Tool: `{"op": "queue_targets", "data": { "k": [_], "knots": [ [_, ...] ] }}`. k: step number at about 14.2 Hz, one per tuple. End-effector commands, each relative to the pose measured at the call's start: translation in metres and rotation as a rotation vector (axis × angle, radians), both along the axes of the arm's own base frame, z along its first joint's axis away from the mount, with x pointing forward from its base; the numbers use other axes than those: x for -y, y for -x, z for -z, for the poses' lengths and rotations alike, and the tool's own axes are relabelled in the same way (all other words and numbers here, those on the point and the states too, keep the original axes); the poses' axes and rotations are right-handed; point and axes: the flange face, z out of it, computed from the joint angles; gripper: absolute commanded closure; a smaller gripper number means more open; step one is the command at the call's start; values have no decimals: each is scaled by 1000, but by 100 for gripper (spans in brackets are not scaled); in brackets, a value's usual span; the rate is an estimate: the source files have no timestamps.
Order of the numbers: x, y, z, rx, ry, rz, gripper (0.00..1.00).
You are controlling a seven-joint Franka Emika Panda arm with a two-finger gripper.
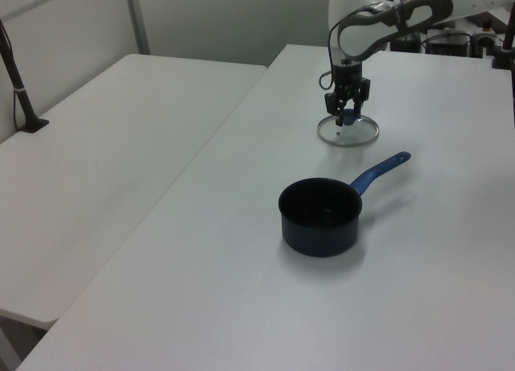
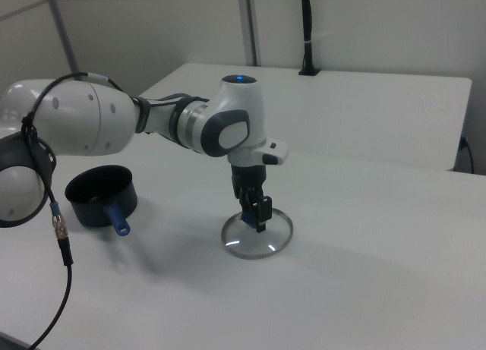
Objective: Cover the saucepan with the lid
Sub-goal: 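Lift the glass lid by its knob off the table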
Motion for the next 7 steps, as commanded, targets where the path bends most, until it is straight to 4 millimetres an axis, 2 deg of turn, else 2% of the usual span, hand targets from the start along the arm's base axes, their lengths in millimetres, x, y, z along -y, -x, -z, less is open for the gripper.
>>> {"op": "queue_targets", "data": {
  "k": [1,5,7],
  "knots": [
    [-4,4,0,-3,-1,-15,44],
    [-2,5,-8,6,-2,-25,53],
    [-3,9,-26,-18,-16,-32,54]
  ]
}}
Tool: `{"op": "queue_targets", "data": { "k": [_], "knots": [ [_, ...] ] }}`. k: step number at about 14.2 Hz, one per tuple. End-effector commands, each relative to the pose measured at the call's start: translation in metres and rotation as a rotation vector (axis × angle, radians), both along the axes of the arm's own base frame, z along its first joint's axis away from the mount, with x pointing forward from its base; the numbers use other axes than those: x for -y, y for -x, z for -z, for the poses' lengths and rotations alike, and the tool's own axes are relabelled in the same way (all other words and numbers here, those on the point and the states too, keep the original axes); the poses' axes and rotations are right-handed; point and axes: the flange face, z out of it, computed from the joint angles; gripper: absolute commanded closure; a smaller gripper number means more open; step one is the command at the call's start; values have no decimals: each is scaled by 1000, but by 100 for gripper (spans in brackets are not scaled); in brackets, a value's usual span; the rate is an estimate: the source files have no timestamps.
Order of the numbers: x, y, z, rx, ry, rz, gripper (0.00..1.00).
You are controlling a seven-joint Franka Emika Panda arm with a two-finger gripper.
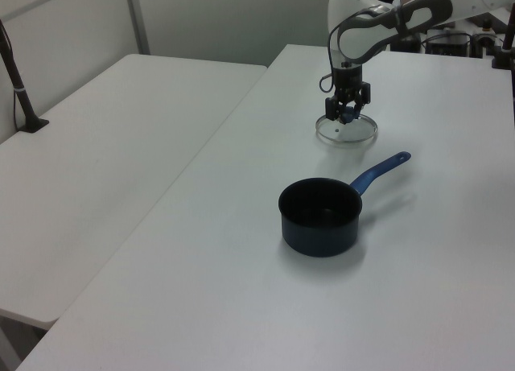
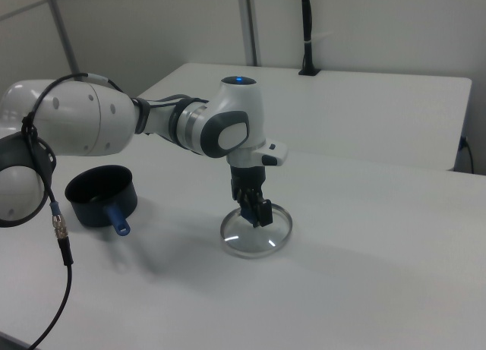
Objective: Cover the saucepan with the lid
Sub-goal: 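Lift the glass lid by its knob off the table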
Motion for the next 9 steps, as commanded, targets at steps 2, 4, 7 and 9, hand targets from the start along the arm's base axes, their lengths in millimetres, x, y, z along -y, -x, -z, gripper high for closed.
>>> {"op": "queue_targets", "data": {
  "k": [2,4,7,9],
  "knots": [
    [-9,10,-51,-13,-23,-33,54],
    [-24,11,-63,-20,-29,-52,54],
    [-39,6,-89,18,-27,-66,54],
    [-68,6,-113,9,-43,-100,54]
  ]
}}
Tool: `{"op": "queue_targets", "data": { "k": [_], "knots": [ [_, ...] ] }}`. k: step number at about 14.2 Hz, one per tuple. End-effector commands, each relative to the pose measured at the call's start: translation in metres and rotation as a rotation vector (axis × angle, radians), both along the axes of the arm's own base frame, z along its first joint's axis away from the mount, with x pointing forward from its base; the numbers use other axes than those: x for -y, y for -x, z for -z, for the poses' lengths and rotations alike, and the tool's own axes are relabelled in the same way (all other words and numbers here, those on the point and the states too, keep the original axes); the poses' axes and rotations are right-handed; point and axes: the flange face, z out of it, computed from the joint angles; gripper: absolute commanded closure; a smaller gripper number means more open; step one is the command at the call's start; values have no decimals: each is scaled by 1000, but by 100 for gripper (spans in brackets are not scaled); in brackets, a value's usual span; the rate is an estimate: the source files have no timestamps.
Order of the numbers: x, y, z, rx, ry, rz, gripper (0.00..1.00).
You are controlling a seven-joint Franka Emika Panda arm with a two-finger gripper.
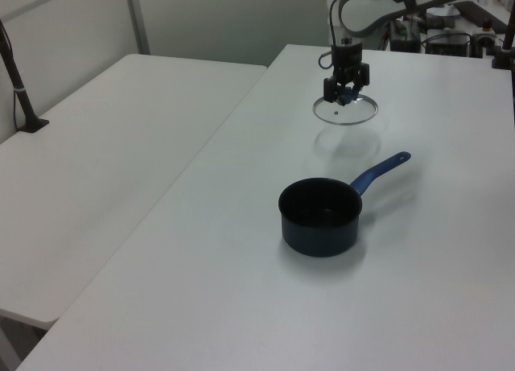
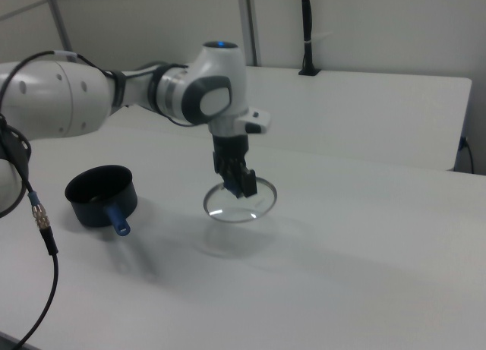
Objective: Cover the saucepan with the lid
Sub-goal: 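Carry the lid over the black saucepan's opening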
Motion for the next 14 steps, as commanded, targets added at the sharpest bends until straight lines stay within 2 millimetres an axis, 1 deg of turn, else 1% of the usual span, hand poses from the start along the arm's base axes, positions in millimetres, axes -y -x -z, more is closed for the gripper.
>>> {"op": "queue_targets", "data": {
  "k": [1,2,3,6,8,10,13,14],
  "knots": [
    [-52,2,-53,10,-24,-69,54],
    [-70,2,-68,32,-25,-85,54],
    [-99,2,-75,42,-23,-106,54],
    [-173,6,-78,44,-20,-169,54],
    [-226,15,-81,48,-17,-211,54],
    [-276,26,-80,47,-14,-252,55],
    [-333,42,-73,40,-9,-312,54],
    [-347,47,-69,36,-8,-322,54]
  ]
}}
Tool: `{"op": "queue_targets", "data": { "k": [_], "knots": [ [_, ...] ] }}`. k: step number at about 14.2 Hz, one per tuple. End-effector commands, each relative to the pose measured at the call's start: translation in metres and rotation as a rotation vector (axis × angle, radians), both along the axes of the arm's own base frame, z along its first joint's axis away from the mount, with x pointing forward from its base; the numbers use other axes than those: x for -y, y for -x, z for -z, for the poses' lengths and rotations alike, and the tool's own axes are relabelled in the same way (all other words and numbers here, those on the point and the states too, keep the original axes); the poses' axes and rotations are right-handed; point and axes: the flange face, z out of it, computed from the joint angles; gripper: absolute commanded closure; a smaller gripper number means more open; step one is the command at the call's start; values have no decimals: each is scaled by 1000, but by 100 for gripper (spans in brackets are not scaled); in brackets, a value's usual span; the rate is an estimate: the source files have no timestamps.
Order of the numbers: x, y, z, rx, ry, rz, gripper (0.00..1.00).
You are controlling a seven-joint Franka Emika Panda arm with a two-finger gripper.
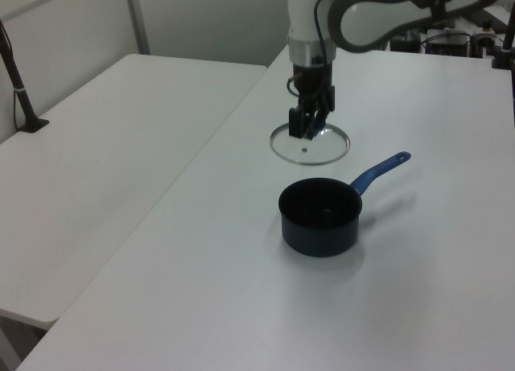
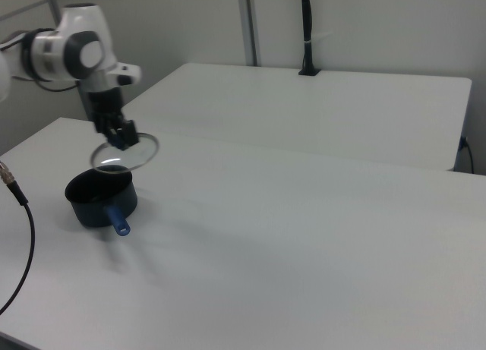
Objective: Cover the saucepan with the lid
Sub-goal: 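Carry the lid over the black saucepan's opening, then lower the lid onto the saucepan rim and settle it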
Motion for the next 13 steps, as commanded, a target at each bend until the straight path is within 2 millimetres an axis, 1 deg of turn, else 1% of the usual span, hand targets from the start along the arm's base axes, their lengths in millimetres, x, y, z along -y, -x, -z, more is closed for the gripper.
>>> {"op": "queue_targets", "data": {
  "k": [1,2,4,5,6,7,8,10,11,12,13],
  "knots": [
    [-41,20,2,-19,15,-26,54],
    [-44,22,4,-25,16,-28,54],
    [-58,27,6,-25,16,-47,55],
    [-64,28,17,-39,25,-56,54],
    [-77,33,28,-52,34,-75,54],
    [-80,33,39,-64,43,-80,54],
    [-83,34,45,-72,49,-85,54],
    [-84,35,48,-76,54,-90,54],
    [-85,37,53,-83,63,-95,54],
    [-91,41,55,-84,69,-107,54],
    [-92,41,58,-88,71,-109,54]
  ]
}}
